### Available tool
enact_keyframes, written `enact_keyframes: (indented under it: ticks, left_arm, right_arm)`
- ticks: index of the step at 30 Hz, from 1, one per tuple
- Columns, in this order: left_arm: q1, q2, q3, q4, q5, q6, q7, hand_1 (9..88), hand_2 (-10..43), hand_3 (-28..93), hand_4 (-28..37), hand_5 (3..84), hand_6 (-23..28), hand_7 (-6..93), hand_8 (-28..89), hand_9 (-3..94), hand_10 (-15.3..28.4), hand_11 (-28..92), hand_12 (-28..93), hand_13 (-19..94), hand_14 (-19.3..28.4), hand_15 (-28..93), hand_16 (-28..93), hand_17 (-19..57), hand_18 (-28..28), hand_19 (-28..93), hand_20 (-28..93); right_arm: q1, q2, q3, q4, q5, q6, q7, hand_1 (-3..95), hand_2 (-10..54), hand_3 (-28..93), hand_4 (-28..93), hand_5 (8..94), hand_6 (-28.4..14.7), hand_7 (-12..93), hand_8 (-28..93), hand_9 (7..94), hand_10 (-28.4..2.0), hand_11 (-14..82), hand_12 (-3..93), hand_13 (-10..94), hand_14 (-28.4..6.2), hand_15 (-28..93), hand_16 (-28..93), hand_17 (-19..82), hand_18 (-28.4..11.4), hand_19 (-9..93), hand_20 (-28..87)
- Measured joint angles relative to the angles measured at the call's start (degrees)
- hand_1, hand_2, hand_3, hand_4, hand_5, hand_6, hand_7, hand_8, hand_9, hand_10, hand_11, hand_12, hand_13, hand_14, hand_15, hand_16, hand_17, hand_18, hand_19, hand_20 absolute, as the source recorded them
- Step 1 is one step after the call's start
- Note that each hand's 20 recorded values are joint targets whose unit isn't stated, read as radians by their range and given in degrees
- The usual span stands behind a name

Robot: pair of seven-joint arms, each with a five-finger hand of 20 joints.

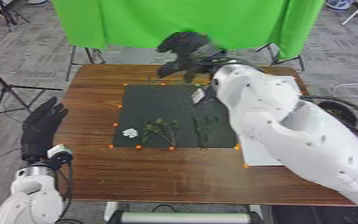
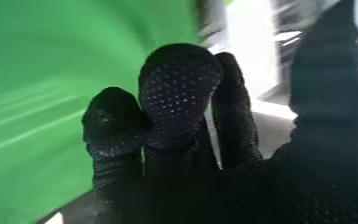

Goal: Arrange flowers

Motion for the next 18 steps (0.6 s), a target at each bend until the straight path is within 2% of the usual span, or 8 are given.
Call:
enact_keyframes:
  ticks: [4,8,14,18]
  left_arm:
    - [1.27,0.00,-0.18,-0.77,-0.08,1.07,0.08,44.2,-9.5,60,-26.2,43.4,-1.4,21.3,-12,42.3,9.8,20,9,38,12.9,21,-2,11.6,8.6,3,20]
    - [1.60,0.00,0.34,-0.55,0.01,1.14,-0.06,44.1,-9.5,60,-26.2,43.3,-1.6,21.3,-12,42.2,9.8,20,9,38,13.0,21,-2,11.6,8.6,3,20]
    - [1.10,0.06,0.90,-0.04,0.35,0.83,-0.07,43.9,-9.5,60,-26.1,43.2,-1.8,21.3,-12,42.1,10.1,20,9,38,13.1,21,-2,11.6,8.6,3,20]
    - [1.01,0.14,1.41,-0.06,0.40,0.83,-0.04,43.9,-9.5,60,-26.0,43.3,-1.7,21.3,-12,42.2,10.1,20,9,38,13.1,22,-2,11.6,8.5,3,20]
  right_arm:
    - [-10.52,8.61,12.88,-5.27,0.98,0.00,5.66,25.3,-9.5,65,-15,48.7,-0.3,10,-7,55.2,-15.7,7.3,15.6,85,-5.2,58,26,58,-15.5,93,47]
    - [-22.09,14.49,23.87,-5.39,1.69,-0.03,6.27,25.1,-9.5,64,-15,49.2,-0.3,10,-7,55.3,-15.8,7.4,15.6,85,-5.5,58,26,58,-15.9,93,47]
    - [-38.09,16.38,38.13,-3.08,1.74,1.12,6.78,25.6,-9.5,64,-14,50.2,-0.2,11,-8,56.1,-15.7,7.5,15.6,86,-5.6,58,26,58,-16.0,93,47]
    - [-43.59,17.66,38.62,-1.50,1.07,2.75,7.65,25.8,-9.5,65,-14,50.4,-0.1,11,-8,56.2,-15.7,7.5,15.7,86,-5.5,59,26,58,-16.1,93,47]
